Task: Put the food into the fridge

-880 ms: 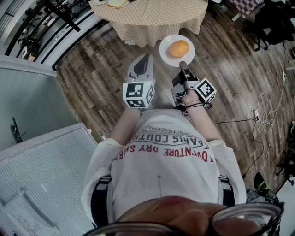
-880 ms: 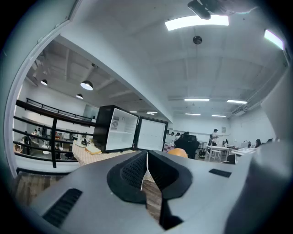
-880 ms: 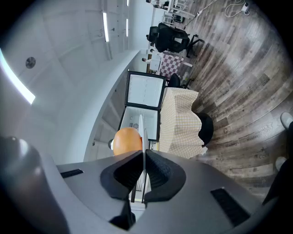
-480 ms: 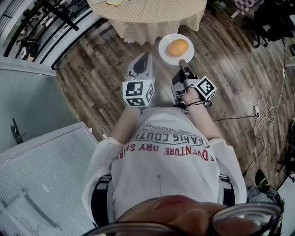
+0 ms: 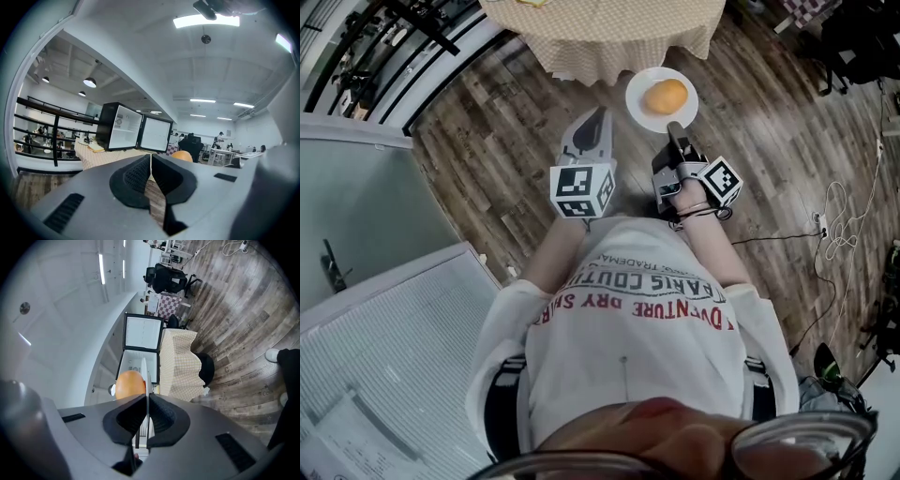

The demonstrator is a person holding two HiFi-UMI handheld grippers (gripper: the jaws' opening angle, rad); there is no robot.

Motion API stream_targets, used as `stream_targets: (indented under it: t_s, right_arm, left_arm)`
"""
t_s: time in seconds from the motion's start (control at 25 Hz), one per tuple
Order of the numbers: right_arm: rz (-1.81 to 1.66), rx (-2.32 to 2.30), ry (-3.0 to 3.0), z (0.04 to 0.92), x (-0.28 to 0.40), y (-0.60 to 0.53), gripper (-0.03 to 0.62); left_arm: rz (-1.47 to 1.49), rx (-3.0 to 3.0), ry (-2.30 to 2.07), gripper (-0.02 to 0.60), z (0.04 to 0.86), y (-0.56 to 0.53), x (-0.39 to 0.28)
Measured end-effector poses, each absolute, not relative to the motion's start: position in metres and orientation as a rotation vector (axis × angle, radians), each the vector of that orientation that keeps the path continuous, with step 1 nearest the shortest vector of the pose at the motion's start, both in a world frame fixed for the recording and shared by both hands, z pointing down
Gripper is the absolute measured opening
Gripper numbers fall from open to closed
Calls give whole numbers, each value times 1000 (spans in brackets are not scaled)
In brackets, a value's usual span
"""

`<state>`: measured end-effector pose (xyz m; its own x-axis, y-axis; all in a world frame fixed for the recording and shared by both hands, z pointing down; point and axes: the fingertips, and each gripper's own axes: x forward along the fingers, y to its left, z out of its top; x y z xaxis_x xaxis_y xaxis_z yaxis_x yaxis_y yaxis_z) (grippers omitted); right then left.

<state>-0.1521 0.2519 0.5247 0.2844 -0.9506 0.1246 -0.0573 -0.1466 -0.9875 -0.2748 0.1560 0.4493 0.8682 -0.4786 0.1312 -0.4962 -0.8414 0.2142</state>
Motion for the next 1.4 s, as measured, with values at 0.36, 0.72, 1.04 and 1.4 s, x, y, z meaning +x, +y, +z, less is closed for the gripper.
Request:
stream_targets:
  t_s: [0.36,0.72,1.04,1.4]
  right_arm:
    - [-1110,-1451,981,540,-96,221,34]
    - [-1164,-1410,1074,527,11,161,34]
    - [-1207,-1397,1131,514,130,122,34]
    - [-1269,-1367,1155,530,176,95,34]
  left_arm:
    - [133,2759,-832,28,462,126,-231]
    - [76,2713,-966,28,447,76,-134]
    - [58,2662,-1044,28,443,47,-22]
    - [89,2608,-1138,28,461,33,11]
